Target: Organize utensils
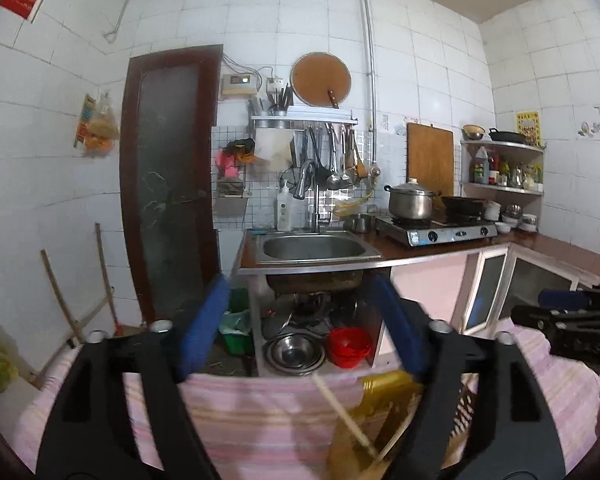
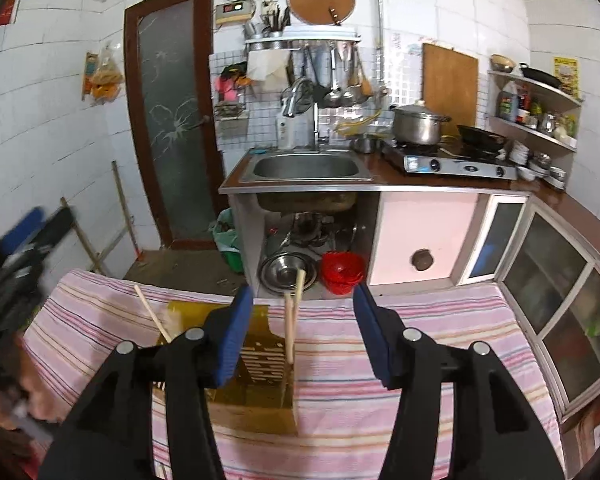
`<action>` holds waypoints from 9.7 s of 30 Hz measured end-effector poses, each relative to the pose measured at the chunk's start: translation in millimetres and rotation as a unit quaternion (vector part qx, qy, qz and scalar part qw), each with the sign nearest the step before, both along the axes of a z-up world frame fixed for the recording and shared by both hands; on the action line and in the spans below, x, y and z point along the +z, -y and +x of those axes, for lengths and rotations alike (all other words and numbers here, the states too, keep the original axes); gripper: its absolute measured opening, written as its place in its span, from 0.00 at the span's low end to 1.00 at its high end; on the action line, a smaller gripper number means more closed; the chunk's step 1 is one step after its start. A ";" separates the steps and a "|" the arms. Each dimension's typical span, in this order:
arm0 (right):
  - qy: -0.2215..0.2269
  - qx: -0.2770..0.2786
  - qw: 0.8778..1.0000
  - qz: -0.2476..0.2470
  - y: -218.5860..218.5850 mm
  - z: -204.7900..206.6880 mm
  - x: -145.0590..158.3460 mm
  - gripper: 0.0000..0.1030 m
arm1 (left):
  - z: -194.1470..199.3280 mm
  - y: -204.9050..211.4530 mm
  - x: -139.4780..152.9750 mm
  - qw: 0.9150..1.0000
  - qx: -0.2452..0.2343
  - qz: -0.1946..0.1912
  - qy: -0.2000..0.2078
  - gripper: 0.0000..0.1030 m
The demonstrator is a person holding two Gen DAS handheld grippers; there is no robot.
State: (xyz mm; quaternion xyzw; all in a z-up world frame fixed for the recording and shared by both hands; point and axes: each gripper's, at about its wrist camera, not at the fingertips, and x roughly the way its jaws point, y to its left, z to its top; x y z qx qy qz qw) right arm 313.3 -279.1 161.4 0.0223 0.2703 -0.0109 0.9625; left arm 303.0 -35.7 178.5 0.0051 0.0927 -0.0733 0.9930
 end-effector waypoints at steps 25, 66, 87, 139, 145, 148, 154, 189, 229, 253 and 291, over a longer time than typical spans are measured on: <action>-0.161 -0.017 0.987 -0.015 -45.5 -129.5 -190.7 0.68 | -110.1 -43.4 -164.1 0.970 0.044 0.006 -0.237 0.95; -0.178 0.005 0.984 0.012 -10.0 -117.3 -205.3 0.09 | -54.1 27.4 -231.7 0.919 0.044 -0.010 -0.392 0.24; -0.094 -0.009 0.995 0.037 -2.7 -140.2 -157.3 0.07 | -94.2 8.0 -150.2 0.967 0.018 -0.016 -0.252 0.12; -0.175 -0.021 0.984 -0.011 -10.3 -93.7 -203.8 0.07 | -16.0 -15.3 -230.6 0.901 0.076 -0.063 -0.423 0.10; -0.134 -0.024 0.991 0.015 -1.3 -110.8 -179.0 0.07 | -30.0 -12.8 -202.4 0.924 0.061 -0.063 -0.372 0.05; -0.102 -0.026 0.994 0.021 3.2 -122.5 -162.0 0.07 | -47.1 -11.0 -180.0 0.939 0.054 -0.061 -0.334 0.05; -0.045 -0.025 0.998 0.037 9.4 -139.0 -135.6 0.07 | -82.3 -10.6 -138.2 0.966 0.038 -0.054 -0.249 0.04; 0.180 -0.016 0.984 0.011 -1.7 -114.8 -3.6 0.07 | -97.5 9.7 9.4 0.999 0.009 -0.048 -0.017 0.05; 0.079 -0.033 0.996 0.018 -2.8 -76.2 -31.2 0.72 | -57.5 -8.2 -34.5 0.995 0.045 0.009 -0.093 0.95; -0.169 -0.050 0.984 -0.031 -50.5 -96.5 -205.7 0.45 | -82.9 -47.0 -212.0 0.953 0.090 -0.008 -0.291 0.95; -0.159 0.008 0.987 0.029 3.2 -111.8 -209.8 0.07 | -100.8 46.1 -236.1 0.928 0.049 0.029 -0.367 0.68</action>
